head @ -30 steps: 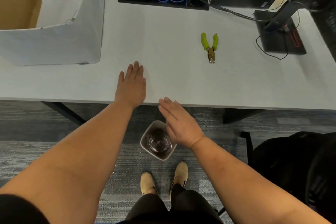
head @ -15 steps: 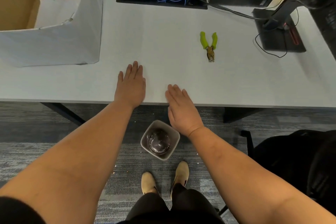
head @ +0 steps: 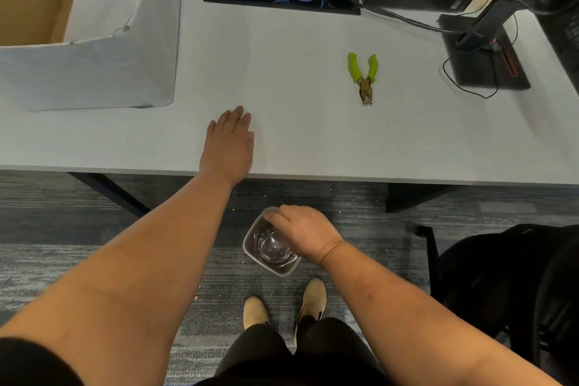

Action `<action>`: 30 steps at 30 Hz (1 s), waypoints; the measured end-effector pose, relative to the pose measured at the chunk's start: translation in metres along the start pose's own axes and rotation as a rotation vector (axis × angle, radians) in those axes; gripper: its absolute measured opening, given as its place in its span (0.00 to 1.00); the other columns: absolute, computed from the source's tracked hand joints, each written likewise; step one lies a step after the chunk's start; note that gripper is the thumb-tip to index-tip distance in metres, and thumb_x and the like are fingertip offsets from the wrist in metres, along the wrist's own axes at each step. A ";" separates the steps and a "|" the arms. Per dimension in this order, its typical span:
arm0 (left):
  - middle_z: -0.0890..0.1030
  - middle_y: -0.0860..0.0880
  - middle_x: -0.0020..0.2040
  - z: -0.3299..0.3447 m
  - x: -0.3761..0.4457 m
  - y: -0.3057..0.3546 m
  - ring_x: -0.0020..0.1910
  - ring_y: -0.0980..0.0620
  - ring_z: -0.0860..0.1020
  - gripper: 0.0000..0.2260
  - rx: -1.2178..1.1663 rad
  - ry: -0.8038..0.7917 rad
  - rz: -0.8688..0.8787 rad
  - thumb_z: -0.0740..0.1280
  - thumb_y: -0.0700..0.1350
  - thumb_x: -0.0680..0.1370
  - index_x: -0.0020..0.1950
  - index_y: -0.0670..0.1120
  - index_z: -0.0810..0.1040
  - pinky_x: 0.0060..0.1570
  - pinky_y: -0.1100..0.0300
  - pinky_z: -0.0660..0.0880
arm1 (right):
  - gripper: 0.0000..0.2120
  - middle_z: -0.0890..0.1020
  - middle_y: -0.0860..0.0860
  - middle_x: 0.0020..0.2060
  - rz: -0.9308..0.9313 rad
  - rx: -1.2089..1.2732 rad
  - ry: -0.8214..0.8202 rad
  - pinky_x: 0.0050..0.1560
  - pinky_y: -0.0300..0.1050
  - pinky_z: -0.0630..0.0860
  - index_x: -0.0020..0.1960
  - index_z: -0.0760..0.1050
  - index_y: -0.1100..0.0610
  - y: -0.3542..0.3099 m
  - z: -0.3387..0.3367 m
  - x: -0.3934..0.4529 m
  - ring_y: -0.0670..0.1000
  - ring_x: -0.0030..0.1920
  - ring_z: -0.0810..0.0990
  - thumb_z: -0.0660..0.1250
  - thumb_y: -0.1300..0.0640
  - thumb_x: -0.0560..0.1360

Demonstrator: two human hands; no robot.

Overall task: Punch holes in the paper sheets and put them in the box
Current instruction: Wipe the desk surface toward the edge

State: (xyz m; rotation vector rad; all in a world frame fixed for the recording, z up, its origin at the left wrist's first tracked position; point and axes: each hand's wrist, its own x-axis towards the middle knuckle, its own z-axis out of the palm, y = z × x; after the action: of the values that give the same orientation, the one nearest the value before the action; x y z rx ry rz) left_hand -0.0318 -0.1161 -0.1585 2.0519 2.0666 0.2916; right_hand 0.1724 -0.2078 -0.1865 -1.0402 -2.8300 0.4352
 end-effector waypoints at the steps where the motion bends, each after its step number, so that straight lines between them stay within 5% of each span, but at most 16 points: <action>1: 0.58 0.45 0.78 0.000 0.000 -0.001 0.77 0.45 0.55 0.21 -0.027 0.011 0.004 0.50 0.47 0.83 0.76 0.44 0.60 0.76 0.47 0.50 | 0.31 0.80 0.54 0.42 0.017 -0.010 0.042 0.34 0.47 0.76 0.63 0.75 0.59 0.001 -0.004 0.003 0.56 0.38 0.79 0.78 0.62 0.61; 6: 0.58 0.45 0.78 -0.005 0.000 -0.004 0.77 0.45 0.55 0.22 -0.100 -0.018 0.003 0.54 0.47 0.83 0.76 0.44 0.61 0.75 0.46 0.50 | 0.17 0.81 0.55 0.46 0.146 -0.012 0.296 0.42 0.51 0.74 0.57 0.79 0.59 0.013 -0.034 0.018 0.58 0.45 0.77 0.69 0.67 0.68; 10: 0.55 0.47 0.79 -0.009 0.001 0.001 0.78 0.47 0.52 0.22 -0.137 -0.051 -0.060 0.54 0.47 0.83 0.77 0.45 0.59 0.75 0.47 0.46 | 0.17 0.80 0.57 0.56 0.329 0.046 0.404 0.54 0.51 0.72 0.59 0.78 0.60 0.026 -0.061 0.028 0.59 0.56 0.76 0.61 0.63 0.72; 18: 0.55 0.48 0.79 -0.015 0.008 0.007 0.78 0.48 0.52 0.23 -0.133 -0.091 -0.126 0.56 0.46 0.82 0.77 0.46 0.59 0.76 0.48 0.48 | 0.18 0.72 0.64 0.68 0.389 0.211 0.221 0.71 0.50 0.65 0.68 0.71 0.67 0.047 -0.063 0.040 0.63 0.66 0.72 0.61 0.64 0.78; 22: 0.59 0.46 0.78 -0.019 0.013 0.012 0.76 0.46 0.57 0.23 -0.130 -0.105 -0.146 0.60 0.44 0.81 0.76 0.44 0.62 0.75 0.51 0.54 | 0.21 0.66 0.56 0.74 0.369 0.220 0.159 0.72 0.40 0.56 0.73 0.65 0.61 0.055 -0.074 0.045 0.54 0.73 0.64 0.58 0.60 0.81; 30: 0.64 0.46 0.75 -0.028 0.022 0.023 0.74 0.46 0.63 0.22 -0.159 -0.097 -0.222 0.63 0.39 0.79 0.73 0.43 0.67 0.73 0.54 0.59 | 0.20 0.71 0.56 0.69 0.300 0.221 0.081 0.68 0.44 0.65 0.71 0.68 0.62 0.077 -0.092 0.064 0.55 0.67 0.70 0.58 0.64 0.79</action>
State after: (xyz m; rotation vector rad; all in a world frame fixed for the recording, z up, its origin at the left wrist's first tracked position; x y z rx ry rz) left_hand -0.0181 -0.0933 -0.1256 1.6952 2.1137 0.3015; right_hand 0.1882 -0.0891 -0.1225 -1.3995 -2.4905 0.6958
